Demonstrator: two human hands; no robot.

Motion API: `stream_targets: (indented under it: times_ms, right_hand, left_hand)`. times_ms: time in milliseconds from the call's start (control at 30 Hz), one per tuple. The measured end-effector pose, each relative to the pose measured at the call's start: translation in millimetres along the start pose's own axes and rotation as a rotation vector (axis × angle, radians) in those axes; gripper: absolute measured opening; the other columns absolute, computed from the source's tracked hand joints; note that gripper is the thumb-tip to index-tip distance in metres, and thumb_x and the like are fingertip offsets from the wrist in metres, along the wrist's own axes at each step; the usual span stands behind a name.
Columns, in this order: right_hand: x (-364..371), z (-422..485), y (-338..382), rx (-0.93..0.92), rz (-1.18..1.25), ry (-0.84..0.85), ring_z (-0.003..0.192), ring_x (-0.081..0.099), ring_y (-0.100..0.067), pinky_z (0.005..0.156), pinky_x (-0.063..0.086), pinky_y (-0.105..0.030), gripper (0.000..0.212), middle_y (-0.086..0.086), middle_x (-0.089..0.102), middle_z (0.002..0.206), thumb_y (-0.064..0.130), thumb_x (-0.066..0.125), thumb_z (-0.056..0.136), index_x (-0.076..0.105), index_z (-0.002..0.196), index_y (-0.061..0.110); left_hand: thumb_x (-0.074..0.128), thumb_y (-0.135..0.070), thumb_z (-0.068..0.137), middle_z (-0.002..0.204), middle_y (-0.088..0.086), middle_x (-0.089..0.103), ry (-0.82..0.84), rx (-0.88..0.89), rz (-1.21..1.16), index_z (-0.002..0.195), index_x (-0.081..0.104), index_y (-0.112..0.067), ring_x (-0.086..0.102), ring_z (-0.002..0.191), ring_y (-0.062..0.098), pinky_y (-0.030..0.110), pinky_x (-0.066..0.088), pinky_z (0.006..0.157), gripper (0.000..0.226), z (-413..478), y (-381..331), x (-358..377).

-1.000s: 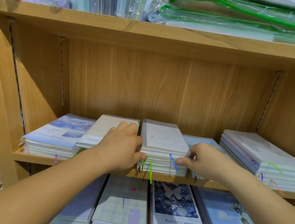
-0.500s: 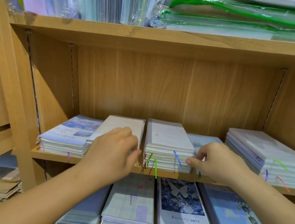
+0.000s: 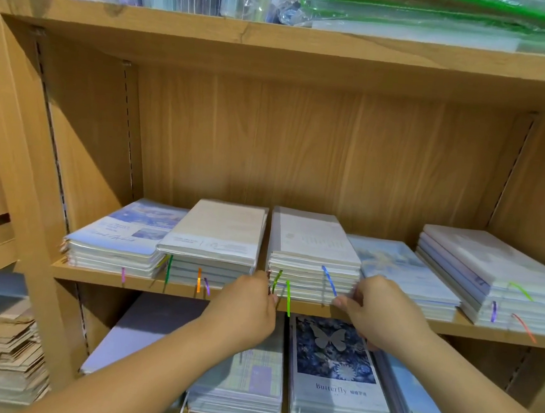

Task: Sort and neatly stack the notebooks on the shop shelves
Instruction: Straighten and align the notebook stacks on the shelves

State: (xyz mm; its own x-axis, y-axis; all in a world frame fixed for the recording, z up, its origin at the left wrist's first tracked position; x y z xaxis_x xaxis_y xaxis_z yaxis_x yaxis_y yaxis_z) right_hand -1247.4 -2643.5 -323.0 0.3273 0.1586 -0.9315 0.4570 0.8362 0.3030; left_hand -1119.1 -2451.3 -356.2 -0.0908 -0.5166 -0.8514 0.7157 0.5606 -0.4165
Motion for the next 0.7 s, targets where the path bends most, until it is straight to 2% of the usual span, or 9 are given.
stream_targets:
  times_ms: [100, 167, 233, 300, 367, 433, 500, 567, 700]
  right_hand:
    - [-5, -5, -1, 0.025, -0.009, 0.011, 0.044, 0.065, -0.014, 0.063, 0.057, -0.031, 0.050, 0.000, 0.066, 0.052, 0.061, 0.059, 0.094, 0.063, 0.069, 0.018]
    - [-14, -10, 3, 0.039, -0.143, -0.008, 0.053, 0.064, -0.018, 0.057, 0.048, -0.027, 0.056, 0.002, 0.061, 0.054, 0.065, 0.058, 0.092, 0.060, 0.067, 0.015]
    - [-24, -17, 18, 0.003, -0.271, -0.079, 0.055, 0.057, -0.018, 0.051, 0.038, -0.027, 0.061, 0.001, 0.055, 0.054, 0.068, 0.057, 0.090, 0.057, 0.063, 0.014]
    - [-23, -23, 50, -0.112, -0.196, -0.077, 0.049, 0.057, -0.016, 0.047, 0.039, -0.028, 0.063, -0.005, 0.059, 0.053, 0.071, 0.055, 0.089, 0.060, 0.065, 0.013]
    - [-9, -30, 91, -0.198, 0.053, 0.037, 0.042, 0.059, -0.009, 0.050, 0.048, -0.029, 0.057, 0.001, 0.065, 0.053, 0.070, 0.056, 0.088, 0.066, 0.071, 0.016]
    - [12, -32, 127, -0.214, 0.183, 0.113, 0.044, 0.063, -0.009, 0.058, 0.055, -0.032, 0.052, 0.003, 0.068, 0.053, 0.065, 0.056, 0.092, 0.067, 0.079, 0.015]
    - [30, -31, 148, -0.189, 0.151, 0.081, 0.053, 0.067, -0.016, 0.066, 0.057, -0.033, 0.055, -0.001, 0.068, 0.056, 0.064, 0.054, 0.093, 0.062, 0.078, 0.012]
    - [44, -25, 154, -0.136, 0.106, 0.058, 0.060, 0.066, -0.018, 0.064, 0.054, -0.031, 0.054, -0.002, 0.068, 0.058, 0.064, 0.051, 0.095, 0.057, 0.074, 0.015]
    - [58, -12, 151, -0.076, 0.122, 0.076, 0.073, 0.070, -0.026, 0.076, 0.058, -0.040, 0.045, -0.002, 0.069, 0.071, 0.061, 0.050, 0.097, 0.059, 0.081, 0.019]
  left_hand:
    - [0.054, -0.036, 0.100, 0.091, 0.005, 0.063, 0.085, 0.011, -0.051, 0.097, 0.053, -0.015, 0.062, 0.085, 0.025, 0.039, 0.055, 0.074, 0.021, -3, 2, -8]
    - [0.058, -0.040, 0.096, 0.083, -0.003, 0.062, 0.108, 0.035, -0.104, 0.093, 0.057, -0.019, 0.062, 0.081, 0.020, 0.035, 0.054, 0.072, 0.022, -11, 10, -18]
    - [0.060, -0.044, 0.093, 0.074, -0.007, 0.062, 0.070, 0.053, -0.126, 0.089, 0.061, -0.025, 0.061, 0.072, 0.011, 0.032, 0.053, 0.068, 0.019, -22, 23, -32]
    - [0.062, -0.044, 0.091, 0.068, -0.007, 0.062, 0.016, 0.044, -0.138, 0.081, 0.062, -0.026, 0.058, 0.065, 0.005, 0.028, 0.050, 0.063, 0.020, -36, 42, -46]
    - [0.065, -0.041, 0.091, 0.061, -0.006, 0.060, -0.032, 0.007, -0.155, 0.074, 0.060, -0.022, 0.054, 0.058, 0.006, 0.026, 0.045, 0.058, 0.026, -50, 65, -58]
    - [0.067, -0.036, 0.091, 0.054, -0.005, 0.055, -0.087, -0.062, -0.167, 0.071, 0.058, -0.018, 0.049, 0.052, 0.006, 0.025, 0.040, 0.054, 0.029, -62, 93, -72]
    - [0.068, -0.034, 0.092, 0.052, -0.008, 0.053, -0.146, -0.131, -0.185, 0.071, 0.059, -0.019, 0.047, 0.051, 0.006, 0.024, 0.039, 0.054, 0.027, -70, 121, -87]
    - [0.068, -0.034, 0.093, 0.055, -0.009, 0.053, -0.163, -0.163, -0.211, 0.074, 0.062, -0.022, 0.047, 0.054, 0.006, 0.025, 0.041, 0.056, 0.023, -71, 140, -98]
    - [0.068, -0.036, 0.095, 0.063, -0.010, 0.057, -0.082, -0.144, -0.221, 0.083, 0.060, -0.024, 0.051, 0.061, 0.005, 0.021, 0.040, 0.056, 0.018, -52, 147, -94]
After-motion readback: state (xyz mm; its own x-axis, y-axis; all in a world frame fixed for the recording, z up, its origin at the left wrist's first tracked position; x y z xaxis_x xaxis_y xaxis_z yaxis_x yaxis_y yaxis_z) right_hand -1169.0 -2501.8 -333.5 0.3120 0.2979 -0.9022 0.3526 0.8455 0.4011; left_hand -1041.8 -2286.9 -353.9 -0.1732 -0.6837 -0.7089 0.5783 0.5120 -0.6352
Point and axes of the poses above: each hand's wrist, its own z-axis towards the middle knuckle, its own x-axis out of the palm, y = z × x, the point moved 2 cm from there along z, towards the middle knuckle
